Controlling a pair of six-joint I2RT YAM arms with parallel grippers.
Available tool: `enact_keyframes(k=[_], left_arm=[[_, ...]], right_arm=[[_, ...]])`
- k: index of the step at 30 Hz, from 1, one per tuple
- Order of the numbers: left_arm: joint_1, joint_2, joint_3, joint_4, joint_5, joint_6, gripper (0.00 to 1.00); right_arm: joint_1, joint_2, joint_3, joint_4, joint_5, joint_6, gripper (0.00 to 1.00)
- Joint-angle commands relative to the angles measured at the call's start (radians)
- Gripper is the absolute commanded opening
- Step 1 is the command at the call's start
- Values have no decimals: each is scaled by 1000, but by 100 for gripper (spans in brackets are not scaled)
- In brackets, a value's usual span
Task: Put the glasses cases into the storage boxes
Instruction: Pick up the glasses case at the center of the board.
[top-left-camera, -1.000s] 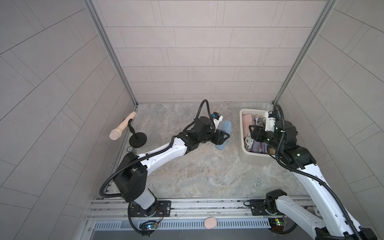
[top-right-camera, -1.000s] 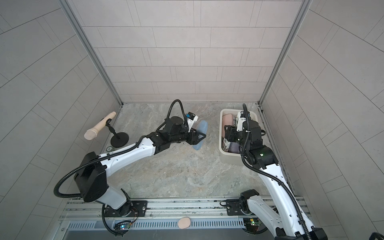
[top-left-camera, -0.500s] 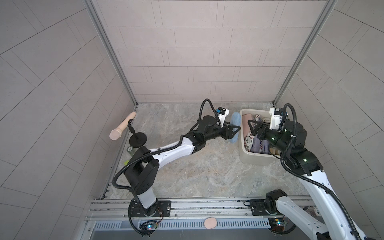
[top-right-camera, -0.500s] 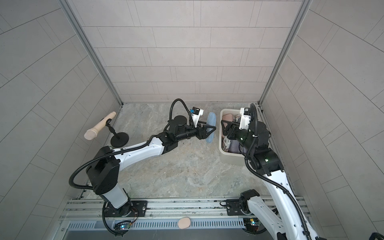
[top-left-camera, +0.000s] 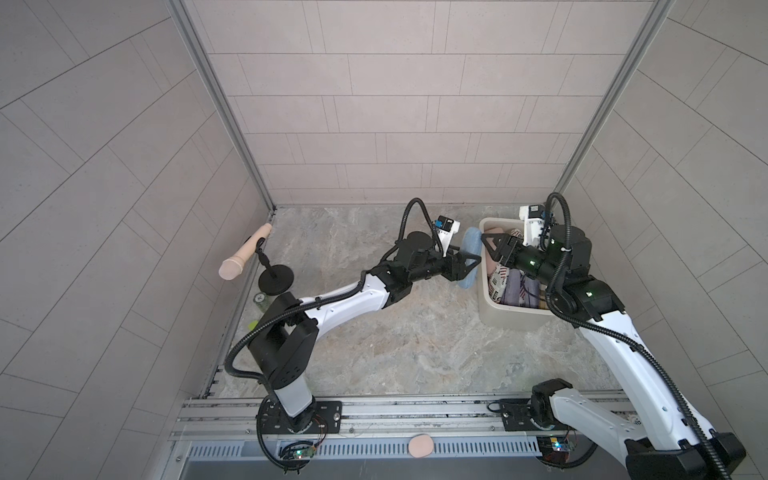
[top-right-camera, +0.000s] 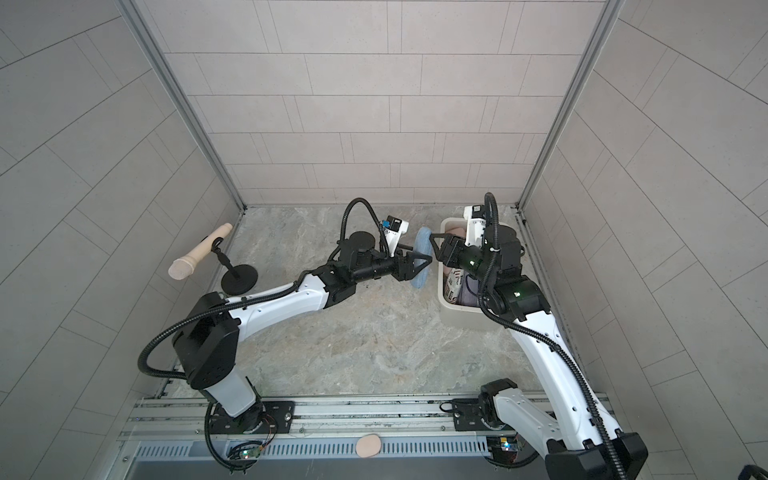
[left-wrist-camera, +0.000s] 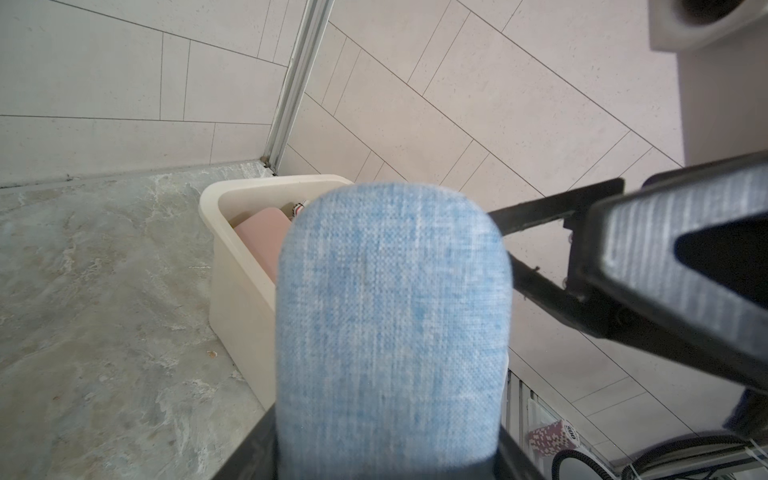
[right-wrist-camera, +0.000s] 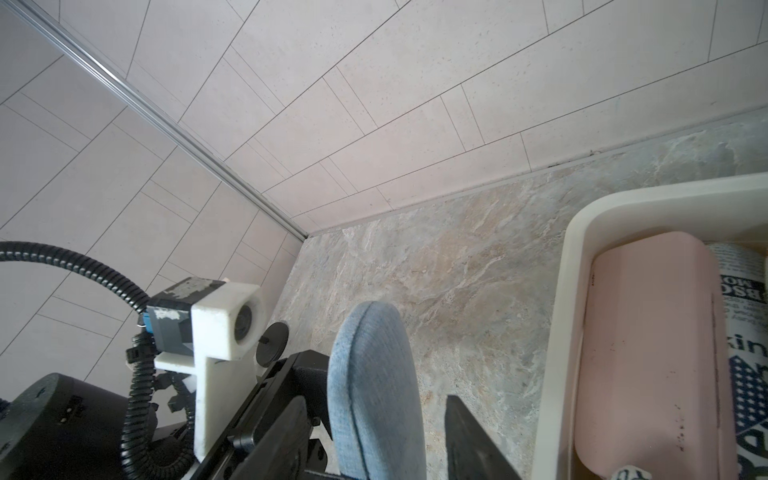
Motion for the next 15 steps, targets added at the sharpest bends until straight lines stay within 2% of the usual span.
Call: enact_keyframes(k=[1,7,15], left_arm=[[-4,-9,46,9,18,23,47],[-4,-12,43,39,32,4,47],[-1,-5,44,45,63,3,49]], right_arm=[[16,11,1,37,-29,20,57],[27,49,24,1,-6,-1,58],[47,124,27,10,-27,10,48]])
